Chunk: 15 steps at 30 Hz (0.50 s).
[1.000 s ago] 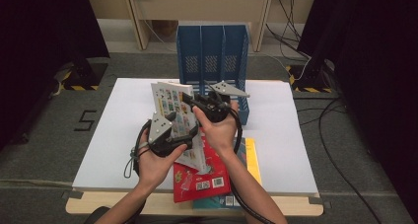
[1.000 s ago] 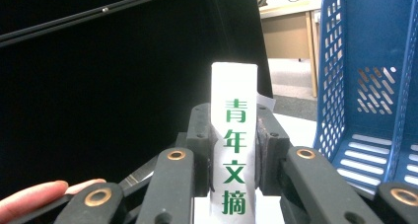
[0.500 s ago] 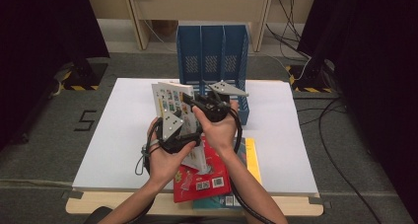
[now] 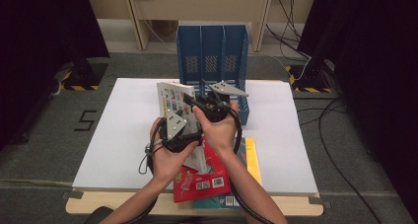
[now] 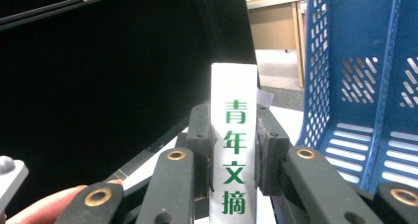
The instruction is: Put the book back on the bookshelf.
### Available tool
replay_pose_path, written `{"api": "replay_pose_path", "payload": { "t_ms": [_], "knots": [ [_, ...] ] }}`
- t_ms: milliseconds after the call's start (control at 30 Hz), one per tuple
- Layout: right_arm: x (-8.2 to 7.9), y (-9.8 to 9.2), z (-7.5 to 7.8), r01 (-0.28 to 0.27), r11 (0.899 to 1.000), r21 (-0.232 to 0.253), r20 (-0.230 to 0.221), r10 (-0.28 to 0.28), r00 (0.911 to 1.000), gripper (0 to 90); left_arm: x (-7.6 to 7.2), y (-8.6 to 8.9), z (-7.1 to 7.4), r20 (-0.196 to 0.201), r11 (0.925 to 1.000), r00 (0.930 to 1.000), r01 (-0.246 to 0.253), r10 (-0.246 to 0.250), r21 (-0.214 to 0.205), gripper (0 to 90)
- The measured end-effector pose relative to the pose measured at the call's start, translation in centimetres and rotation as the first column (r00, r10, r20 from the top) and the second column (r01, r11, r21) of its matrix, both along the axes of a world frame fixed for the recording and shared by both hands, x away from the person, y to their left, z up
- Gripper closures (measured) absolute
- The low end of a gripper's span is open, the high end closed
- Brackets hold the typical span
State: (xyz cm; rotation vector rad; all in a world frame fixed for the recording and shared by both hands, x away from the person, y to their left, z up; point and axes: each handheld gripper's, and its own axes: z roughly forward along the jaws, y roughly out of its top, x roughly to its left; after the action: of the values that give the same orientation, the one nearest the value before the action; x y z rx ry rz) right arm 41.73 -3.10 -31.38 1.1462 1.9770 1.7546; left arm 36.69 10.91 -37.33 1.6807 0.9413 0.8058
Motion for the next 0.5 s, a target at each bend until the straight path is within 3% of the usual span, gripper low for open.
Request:
{"api": "replay_pose_path", "payload": {
  "t_ms": [300,433,500],
  "knots": [
    [-0.5,0.1,0.2,0.015,1.000,-0.005,0.003,-0.015,0.9999,74.0,0.2,-0.1,-0.1,0.008,0.9999,0.9999,-0.009,0.009,0.006,13.7],
    [-0.9,0.1,0.5,0.019,1.000,0.007,0.016,-0.019,0.9997,74.1,0.1,0.3,0.4,0.045,0.9995,0.9989,-0.013,0.012,0.030,16.4],
    [-1.2,0.1,0.8,0.019,1.000,0.011,0.030,-0.020,0.9993,74.1,0.1,0.6,0.7,0.058,0.9997,0.9982,-0.015,0.014,0.020,19.1]
  ]
}}
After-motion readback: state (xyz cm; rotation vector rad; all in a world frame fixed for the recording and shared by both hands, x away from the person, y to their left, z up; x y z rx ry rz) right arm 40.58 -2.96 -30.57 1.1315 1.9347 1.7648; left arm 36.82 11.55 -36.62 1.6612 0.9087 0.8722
